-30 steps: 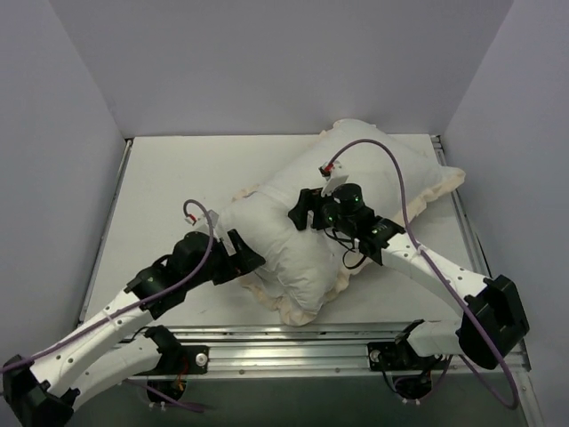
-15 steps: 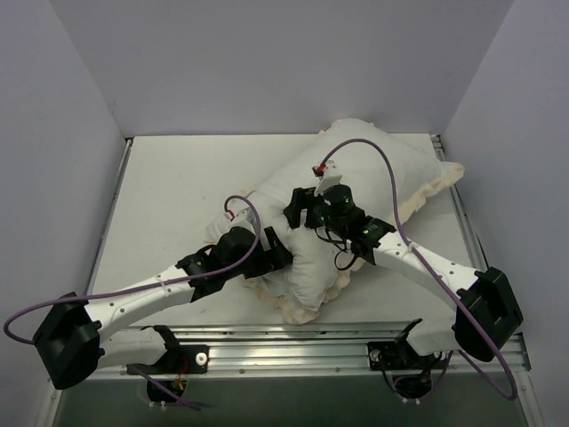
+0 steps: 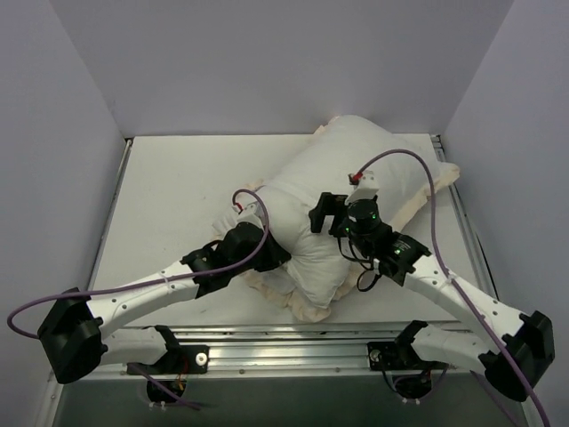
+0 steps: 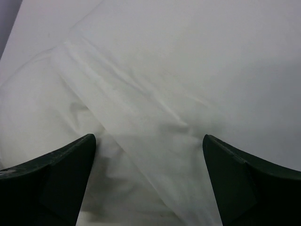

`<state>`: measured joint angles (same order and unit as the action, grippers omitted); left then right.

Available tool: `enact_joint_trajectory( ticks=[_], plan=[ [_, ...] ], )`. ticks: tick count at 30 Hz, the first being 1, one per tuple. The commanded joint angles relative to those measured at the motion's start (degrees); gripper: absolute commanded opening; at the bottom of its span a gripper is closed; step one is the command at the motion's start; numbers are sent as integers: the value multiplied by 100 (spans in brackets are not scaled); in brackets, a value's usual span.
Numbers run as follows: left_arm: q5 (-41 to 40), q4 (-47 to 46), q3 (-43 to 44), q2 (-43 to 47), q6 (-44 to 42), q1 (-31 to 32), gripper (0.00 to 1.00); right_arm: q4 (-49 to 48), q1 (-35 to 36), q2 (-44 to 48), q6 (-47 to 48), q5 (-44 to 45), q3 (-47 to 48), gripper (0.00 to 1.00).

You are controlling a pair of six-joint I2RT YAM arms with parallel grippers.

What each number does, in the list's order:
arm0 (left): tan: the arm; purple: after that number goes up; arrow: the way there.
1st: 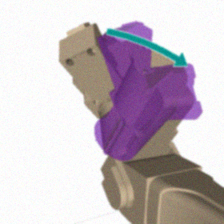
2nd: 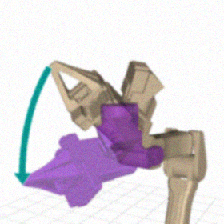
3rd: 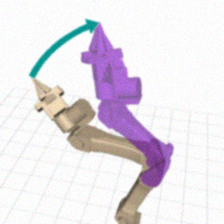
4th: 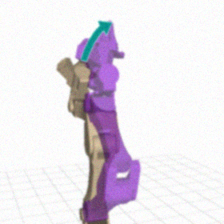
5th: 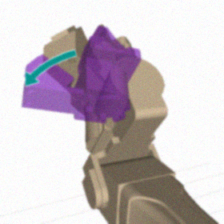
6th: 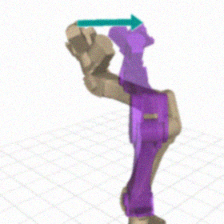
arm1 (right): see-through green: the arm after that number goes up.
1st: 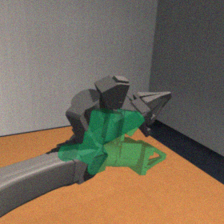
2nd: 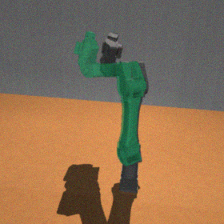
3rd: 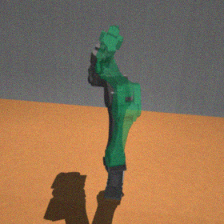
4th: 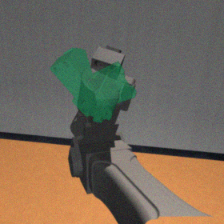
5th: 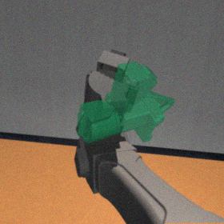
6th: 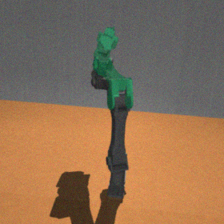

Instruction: Remove the pillowcase from the pillow

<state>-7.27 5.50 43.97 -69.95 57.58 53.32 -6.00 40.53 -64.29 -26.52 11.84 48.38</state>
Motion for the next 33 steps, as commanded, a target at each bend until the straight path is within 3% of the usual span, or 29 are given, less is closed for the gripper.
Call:
enact_joint_trajectory(
  ticks=[1, 5, 11, 20, 28, 30, 33],
  plan=[
    [-468, -260, 762, 43, -265, -50, 2, 1704, -246, 715, -634, 1275, -241, 91],
    [-697, -216, 999, 8, -283, -85, 2, 2295, -695, 1689, -1222, 1085, -793, 94],
    [-1031, -189, 1482, -317, -274, -111, 2, 2472, -766, 2823, -1794, 172, -1471, 93],
    [-1145, -444, 1721, -634, -89, -120, 2, 2042, -775, 3449, -2208, -498, -2306, 83],
    [-1382, -444, 1703, -493, 87, -120, 2, 1147, -775, 3319, -2041, -1059, -2702, 78],
    [-1409, -453, 1747, -510, 95, -120, 2, 935, -784, 3187, -1953, -1122, -2772, 74],
    [-1356, -646, 1835, -519, 95, -120, 2, 662, -810, 2844, -1892, -1324, -2825, 52]
  ],
)
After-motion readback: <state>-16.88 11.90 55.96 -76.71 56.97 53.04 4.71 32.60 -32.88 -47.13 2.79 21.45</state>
